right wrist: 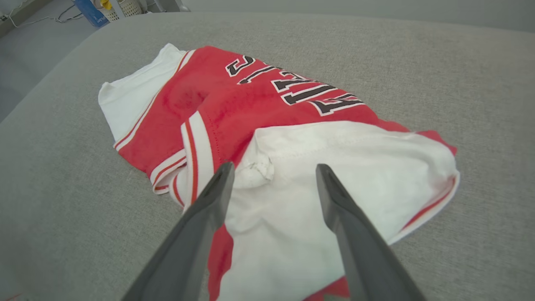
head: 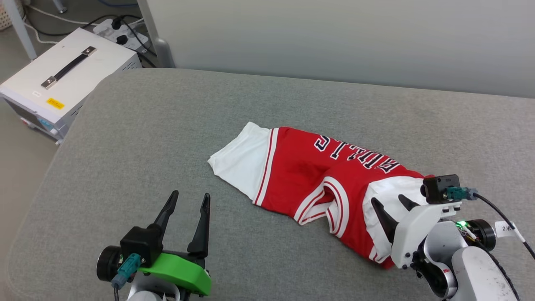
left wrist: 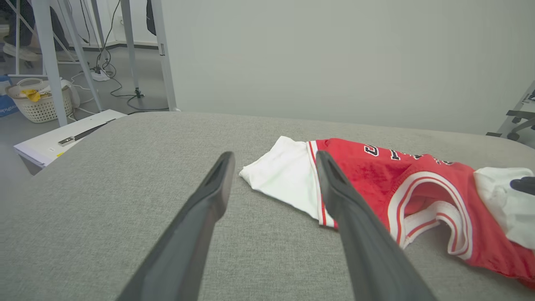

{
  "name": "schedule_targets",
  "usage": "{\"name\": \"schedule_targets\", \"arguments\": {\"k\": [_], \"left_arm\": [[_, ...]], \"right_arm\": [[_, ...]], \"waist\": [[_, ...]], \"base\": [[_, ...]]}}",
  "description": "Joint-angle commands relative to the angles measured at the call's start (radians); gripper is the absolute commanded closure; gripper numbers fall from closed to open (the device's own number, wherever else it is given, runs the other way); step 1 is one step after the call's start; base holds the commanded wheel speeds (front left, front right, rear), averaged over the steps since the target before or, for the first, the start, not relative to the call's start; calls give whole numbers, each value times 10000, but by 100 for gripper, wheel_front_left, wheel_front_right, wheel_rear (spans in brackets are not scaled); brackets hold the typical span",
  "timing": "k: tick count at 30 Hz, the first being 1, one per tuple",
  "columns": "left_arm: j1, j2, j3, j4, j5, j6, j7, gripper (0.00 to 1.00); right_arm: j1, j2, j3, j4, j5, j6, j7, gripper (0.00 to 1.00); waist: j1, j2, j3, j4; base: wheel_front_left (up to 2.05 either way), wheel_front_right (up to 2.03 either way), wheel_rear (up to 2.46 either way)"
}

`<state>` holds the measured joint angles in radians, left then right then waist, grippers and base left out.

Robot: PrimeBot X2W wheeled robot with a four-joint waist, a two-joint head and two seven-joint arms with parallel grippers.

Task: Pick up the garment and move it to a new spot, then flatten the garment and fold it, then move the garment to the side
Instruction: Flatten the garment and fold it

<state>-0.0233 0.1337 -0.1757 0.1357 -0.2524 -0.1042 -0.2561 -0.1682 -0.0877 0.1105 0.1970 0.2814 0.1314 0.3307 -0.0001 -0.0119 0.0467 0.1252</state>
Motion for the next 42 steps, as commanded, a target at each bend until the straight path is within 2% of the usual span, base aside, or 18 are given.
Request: {"name": "schedule_targets", "arguments": {"k": [1, 5, 11, 12, 14, 15, 25, 29, 36, 42], "left_arm": [[-221, -48, 67, 37, 146, -81, -57, 0], [-309, -91, 173, 100, 247, -153, -57, 0], [-287, -142, 267, 187, 351, -215, -57, 0], [-286, -156, 270, 197, 368, -222, -57, 0], [-292, -183, 262, 220, 397, -232, -57, 0], [-300, -194, 262, 226, 406, -236, -57, 0], [-358, -219, 426, 270, 473, -258, -57, 0], [-281, -246, 529, 290, 473, -260, -57, 0], [-173, -339, 582, 237, 454, -263, -57, 0], [-268, -392, 583, 209, 437, -263, -57, 0]], "right_arm": [[-207, 7, -103, 69, 47, -7, 356, 0], [-369, 105, -283, 176, -63, -7, 1133, 0], [-366, 238, -342, 143, -99, -7, 1473, 0], [-355, 254, -346, 141, -113, -7, 1492, 41], [-347, 279, -349, 143, -132, -7, 1489, 76], [-355, 287, -349, 143, -140, -7, 1473, 100], [-475, 321, -347, -53, -123, -7, 756, 100], [-380, 63, -654, -535, -65, -7, 442, 100], [238, -677, -2615, -1750, -107, -7, 522, 100], [930, -1010, -4296, -1903, -194, -7, 1004, 100]], "waist": [[1, 119, 226, 332], [1, 119, 294, 569], [1, 119, 310, 710], [1, 119, 321, 716], [1, 119, 345, 713], [1, 119, 366, 704], [1, 119, 410, 313], [1, 119, 233, -15], [1, 119, 115, -692], [1, 119, 239, -1027]], "base": [[0, 0, 0], [0, 0, 0], [0, 0, 0], [0, 0, 0], [0, 0, 0], [0, 0, 0], [0, 0, 0], [0, 0, 0], [0, 0, 0], [0, 0, 0]]}}
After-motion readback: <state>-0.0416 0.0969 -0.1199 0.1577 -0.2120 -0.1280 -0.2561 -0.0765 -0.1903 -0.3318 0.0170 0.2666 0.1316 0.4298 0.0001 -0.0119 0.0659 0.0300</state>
